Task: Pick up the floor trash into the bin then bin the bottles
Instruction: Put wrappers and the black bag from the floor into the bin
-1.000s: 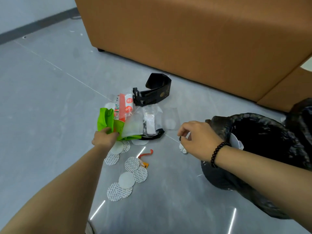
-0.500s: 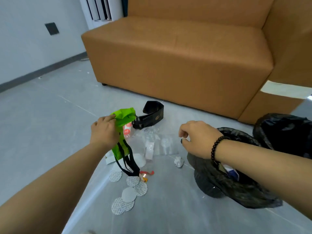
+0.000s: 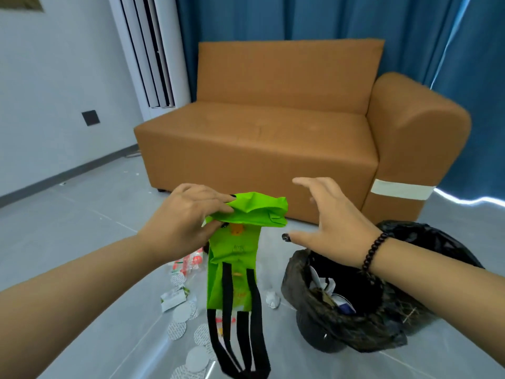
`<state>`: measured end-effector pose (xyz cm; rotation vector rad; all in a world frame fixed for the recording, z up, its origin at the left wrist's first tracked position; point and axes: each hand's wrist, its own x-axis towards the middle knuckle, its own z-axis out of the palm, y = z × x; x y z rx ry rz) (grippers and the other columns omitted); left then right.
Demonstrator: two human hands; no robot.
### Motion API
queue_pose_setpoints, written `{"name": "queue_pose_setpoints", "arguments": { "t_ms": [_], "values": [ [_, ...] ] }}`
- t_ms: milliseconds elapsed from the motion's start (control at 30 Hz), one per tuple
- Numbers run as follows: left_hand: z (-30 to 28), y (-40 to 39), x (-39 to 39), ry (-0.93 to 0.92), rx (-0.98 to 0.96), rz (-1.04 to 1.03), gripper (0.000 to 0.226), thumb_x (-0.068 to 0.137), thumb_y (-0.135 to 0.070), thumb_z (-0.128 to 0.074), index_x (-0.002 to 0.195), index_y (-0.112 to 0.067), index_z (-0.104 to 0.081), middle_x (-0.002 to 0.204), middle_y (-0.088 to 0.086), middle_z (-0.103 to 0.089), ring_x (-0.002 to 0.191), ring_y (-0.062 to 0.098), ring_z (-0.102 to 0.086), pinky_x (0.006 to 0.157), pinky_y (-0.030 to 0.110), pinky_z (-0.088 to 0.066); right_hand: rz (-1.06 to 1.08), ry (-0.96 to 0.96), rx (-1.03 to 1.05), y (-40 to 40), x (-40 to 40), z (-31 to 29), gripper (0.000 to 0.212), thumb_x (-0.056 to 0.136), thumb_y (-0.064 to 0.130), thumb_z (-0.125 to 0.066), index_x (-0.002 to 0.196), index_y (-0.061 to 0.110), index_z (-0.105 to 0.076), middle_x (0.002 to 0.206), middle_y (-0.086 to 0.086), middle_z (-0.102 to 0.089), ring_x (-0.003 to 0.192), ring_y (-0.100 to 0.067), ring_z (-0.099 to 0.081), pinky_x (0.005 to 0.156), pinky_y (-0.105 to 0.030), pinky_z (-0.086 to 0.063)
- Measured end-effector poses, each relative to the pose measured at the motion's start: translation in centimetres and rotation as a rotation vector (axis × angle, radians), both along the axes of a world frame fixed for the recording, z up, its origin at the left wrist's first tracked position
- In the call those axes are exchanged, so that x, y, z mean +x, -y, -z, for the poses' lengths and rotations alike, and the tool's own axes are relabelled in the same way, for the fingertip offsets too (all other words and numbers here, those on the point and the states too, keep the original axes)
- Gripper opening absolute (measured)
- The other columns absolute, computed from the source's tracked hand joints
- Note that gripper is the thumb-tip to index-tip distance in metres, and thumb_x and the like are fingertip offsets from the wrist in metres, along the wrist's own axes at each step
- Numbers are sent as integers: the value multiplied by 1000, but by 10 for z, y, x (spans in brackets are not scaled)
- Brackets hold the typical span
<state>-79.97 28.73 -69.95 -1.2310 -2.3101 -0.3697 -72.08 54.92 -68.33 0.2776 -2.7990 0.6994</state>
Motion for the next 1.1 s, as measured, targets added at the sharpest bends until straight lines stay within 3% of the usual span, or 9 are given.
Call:
{"name": "queue_pose_setpoints", "arguments": {
  "t_ms": [133, 267, 433, 533, 633, 767, 867, 933, 1100],
  "values": [
    [-16, -12, 41, 121, 222, 72, 13, 78, -13, -70, 90, -19, -70, 105, -10, -71, 99, 0, -62, 84, 24, -51, -172, 35, -17, -2, 14, -12, 86, 73, 43, -75, 143, 39, -25, 140, 16, -29, 127, -2, -35, 105, -24, -36],
    [-22, -23, 70, 294, 436, 52, 36, 71, 3, -79, 84, -24, -60, 92, -22, -72, 96, -13, -61, 78, 0, -41, -298, -75, -7, -6, 26, -12, 63, 77, 39, -74, 132, 36, -45, 127, 17, -48, 117, 1, -47, 98, -23, -43],
    [-20, -30, 78, 568, 593, 5, 58, 73, -6, -80, 116, -27, -48, 112, -21, -66, 105, -6, -61, 83, 12, -47, -237, -281, -108, -13, 25, -16, 34, 77, 20, -76, 110, 19, -67, 104, 9, -64, 97, -5, -61, 82, -30, -52],
    [-13, -32, 82, 993, 625, -12, 75, 68, -14, -81, 128, -30, -38, 115, -19, -62, 100, -11, -60, 76, 11, -50, -216, -330, -131, -8, 22, -15, 38, 76, 14, -77, 112, 18, -67, 100, 7, -66, 94, -4, -61, 81, -25, -50],
    [-2, -28, 78, 1265, 615, 25, 69, 68, -13, -82, 124, -26, -45, 114, -6, -69, 101, 8, -68, 80, 29, -57, -200, -320, -167, -1, 20, -14, 43, 77, 14, -73, 119, 18, -64, 96, 9, -65, 92, -2, -59, 81, -17, -48],
    [1, -27, 71, 1262, 619, 26, 52, 79, 9, -68, 119, -20, -51, 107, -6, -73, 97, 14, -70, 75, 27, -58, -190, -303, -162, 4, 16, -12, 33, 78, 18, -62, 110, 19, -70, 82, 9, -60, 76, -7, -57, 64, -17, -43],
    [3, -28, 68, 1236, 612, 33, 51, 81, 11, -67, 120, -18, -52, 111, -2, -72, 99, 16, -70, 80, 32, -58, -163, -362, -175, 6, 14, -14, 28, 77, 15, -62, 102, 20, -72, 77, 15, -57, 73, -4, -56, 61, -11, -41],
    [2, -30, 67, 1274, 641, 39, 52, 79, 10, -69, 120, -17, -52, 111, 0, -72, 98, 17, -70, 79, 32, -58, -159, -431, -121, 7, 15, -14, 25, 77, 13, -64, 100, 16, -72, 77, 10, -59, 72, -6, -57, 62, -19, -46],
    [-8, -25, 75, 1436, 662, 162, 57, 69, -31, -83, 119, -24, -59, 113, 0, -71, 104, 21, -68, 88, 39, -56, -217, -681, 237, 11, 17, -10, 18, 85, 8, -62, 99, 0, -69, 76, -7, -59, 68, -26, -57, 52, -39, -50]
  ]
}}
